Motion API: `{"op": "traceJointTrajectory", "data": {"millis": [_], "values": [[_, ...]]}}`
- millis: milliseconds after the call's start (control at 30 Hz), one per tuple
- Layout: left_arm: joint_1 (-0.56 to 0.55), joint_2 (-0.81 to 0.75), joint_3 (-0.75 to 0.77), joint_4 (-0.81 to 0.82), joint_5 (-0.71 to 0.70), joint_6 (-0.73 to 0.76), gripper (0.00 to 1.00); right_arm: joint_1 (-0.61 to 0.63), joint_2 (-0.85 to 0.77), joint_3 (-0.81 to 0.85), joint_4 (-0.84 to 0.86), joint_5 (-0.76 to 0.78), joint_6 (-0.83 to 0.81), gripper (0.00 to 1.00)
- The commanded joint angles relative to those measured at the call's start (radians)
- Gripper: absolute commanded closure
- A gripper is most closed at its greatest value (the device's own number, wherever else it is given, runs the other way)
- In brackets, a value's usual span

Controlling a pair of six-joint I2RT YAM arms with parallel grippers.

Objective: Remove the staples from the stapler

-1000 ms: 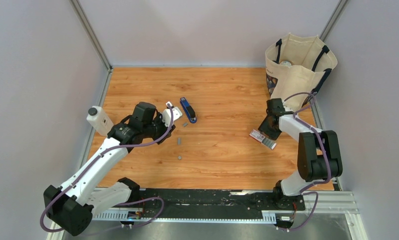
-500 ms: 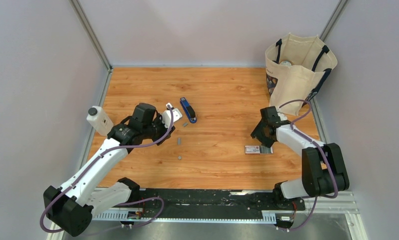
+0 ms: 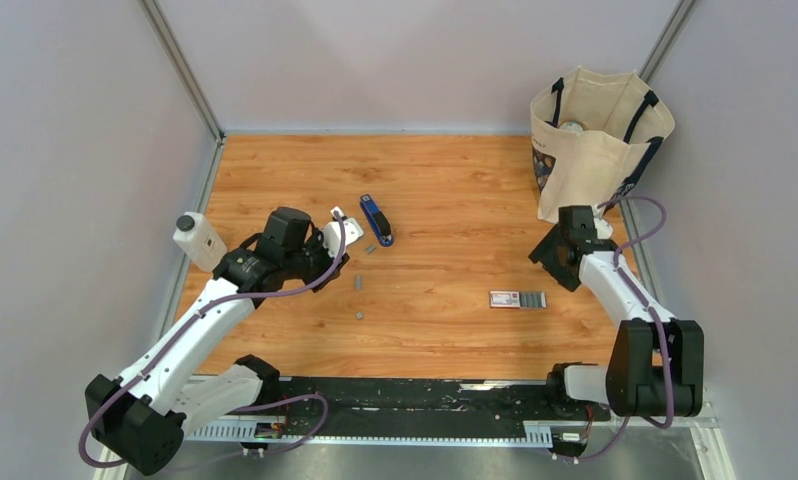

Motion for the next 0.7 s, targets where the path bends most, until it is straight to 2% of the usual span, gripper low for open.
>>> {"op": "traceJointTrajectory", "data": {"millis": [0,267,667], "values": [[0.003,-0.009,0.017,-0.009,0.016,0.012,0.61,-0.064,-0.025,-0.095,0.013,-0.048,-0.039,0.27],[0.001,0.004,0.031,-0.015,0.026,0.006,0.61,-0.098,-0.002,-0.147,0.065,-0.117,-0.039,0.27],[0.003,0.019,0.057,-0.01,0.025,0.006,0.61,-0.094,0.02,-0.238,0.136,-0.229,0.007,0.33]]}}
